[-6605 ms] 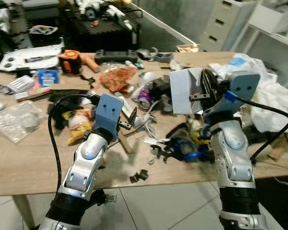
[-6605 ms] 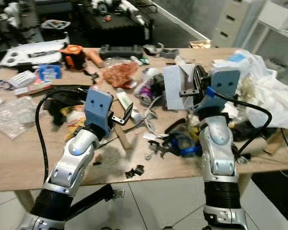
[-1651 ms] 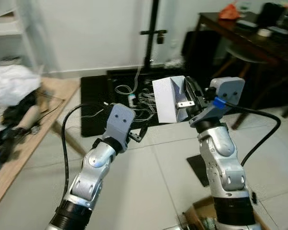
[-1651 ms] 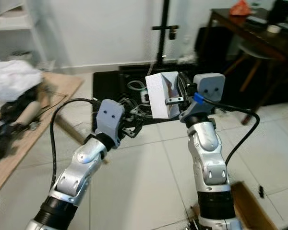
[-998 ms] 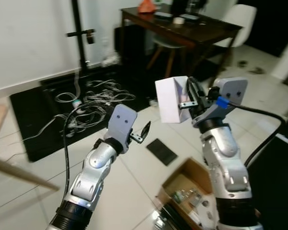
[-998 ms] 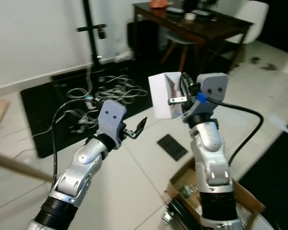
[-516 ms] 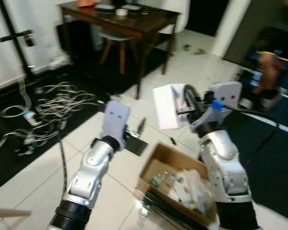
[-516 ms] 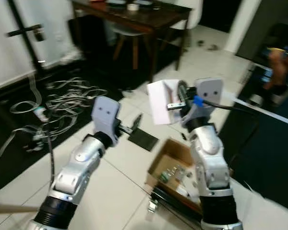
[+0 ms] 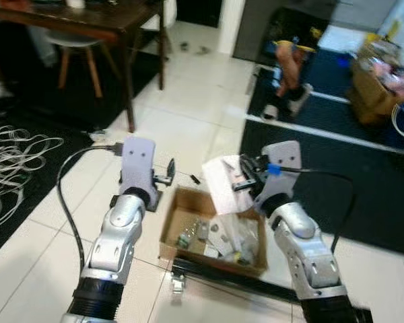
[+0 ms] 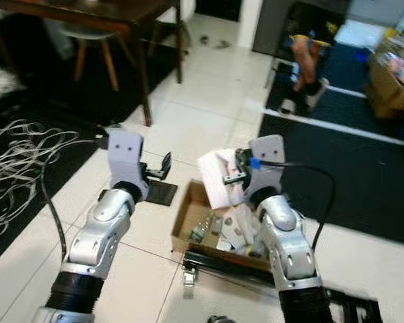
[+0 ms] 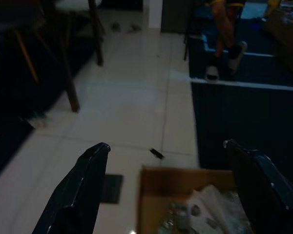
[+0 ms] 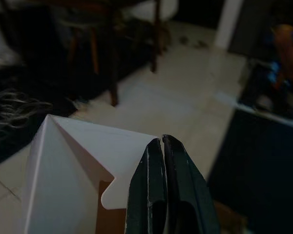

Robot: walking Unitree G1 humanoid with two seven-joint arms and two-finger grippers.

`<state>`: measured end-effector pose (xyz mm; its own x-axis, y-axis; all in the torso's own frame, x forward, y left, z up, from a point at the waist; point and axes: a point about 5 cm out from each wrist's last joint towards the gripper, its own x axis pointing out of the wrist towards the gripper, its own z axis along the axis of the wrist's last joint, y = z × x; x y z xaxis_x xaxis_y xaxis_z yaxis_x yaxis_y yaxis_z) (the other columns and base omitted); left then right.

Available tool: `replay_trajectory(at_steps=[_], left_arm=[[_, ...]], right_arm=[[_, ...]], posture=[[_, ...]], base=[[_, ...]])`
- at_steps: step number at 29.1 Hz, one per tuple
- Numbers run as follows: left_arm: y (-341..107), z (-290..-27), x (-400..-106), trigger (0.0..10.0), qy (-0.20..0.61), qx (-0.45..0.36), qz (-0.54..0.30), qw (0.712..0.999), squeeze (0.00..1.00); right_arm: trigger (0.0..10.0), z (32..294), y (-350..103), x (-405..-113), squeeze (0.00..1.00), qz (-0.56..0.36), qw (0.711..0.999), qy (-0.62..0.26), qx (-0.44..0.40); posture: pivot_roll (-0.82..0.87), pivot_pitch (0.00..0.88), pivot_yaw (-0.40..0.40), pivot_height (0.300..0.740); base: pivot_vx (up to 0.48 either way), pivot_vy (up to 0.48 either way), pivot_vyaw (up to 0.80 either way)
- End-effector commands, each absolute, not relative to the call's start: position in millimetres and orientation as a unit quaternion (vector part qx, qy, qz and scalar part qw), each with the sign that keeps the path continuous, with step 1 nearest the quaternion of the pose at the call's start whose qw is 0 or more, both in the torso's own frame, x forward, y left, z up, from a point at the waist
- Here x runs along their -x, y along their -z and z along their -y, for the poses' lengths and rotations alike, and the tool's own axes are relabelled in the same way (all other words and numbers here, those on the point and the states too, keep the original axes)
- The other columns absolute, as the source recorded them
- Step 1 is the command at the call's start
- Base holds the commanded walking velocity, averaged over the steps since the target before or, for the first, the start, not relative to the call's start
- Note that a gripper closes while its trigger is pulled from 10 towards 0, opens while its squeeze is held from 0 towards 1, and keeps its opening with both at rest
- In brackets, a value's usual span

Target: Picking trash to rubbish bin

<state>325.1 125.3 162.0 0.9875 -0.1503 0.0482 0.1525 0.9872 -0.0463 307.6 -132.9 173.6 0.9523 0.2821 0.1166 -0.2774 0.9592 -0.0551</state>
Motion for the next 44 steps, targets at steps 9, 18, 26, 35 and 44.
replay_trajectory(at_steps=[9,18,26,35,44], left_arm=[[-159.5,-120.0,-322.1,10.0,0.089,0.039,0.018,0.995,0.0],[-160.5,-119.2,-322.1,10.0,0.093,0.043,0.02,0.995,0.0],[-161.1,-117.9,-321.9,10.0,0.094,0.038,0.021,0.995,0.0],[-160.7,-119.8,-322.6,10.0,0.084,0.041,0.016,0.995,0.0],[-161.0,-120.1,-322.8,10.0,0.084,0.045,0.016,0.995,0.0]], right_arm=[[10.0,141.3,-154.7,-306.3,0.0,0.017,0.991,-0.131,0.036],[10.0,138.9,-156.0,-306.6,0.0,0.024,0.989,-0.141,0.039],[10.0,135.6,-155.7,-305.6,0.0,0.025,0.988,-0.15,0.037],[10.0,133.6,-156.2,-304.9,0.0,0.026,0.987,-0.156,0.037],[10.0,133.6,-156.0,-304.6,0.0,0.026,0.987,-0.157,0.038]], posture=[[-0.05,0.151,-0.019,0.74],[-0.05,0.151,-0.018,0.74],[-0.05,0.153,-0.016,0.74],[-0.05,0.155,-0.013,0.74],[-0.05,0.155,-0.013,0.74]], base=[[0.0,0.0,-0.8],[0.0,0.0,-0.5],[0.0,0.0,0.0],[0.059,0.0,0.0],[0.312,0.0,0.0]])
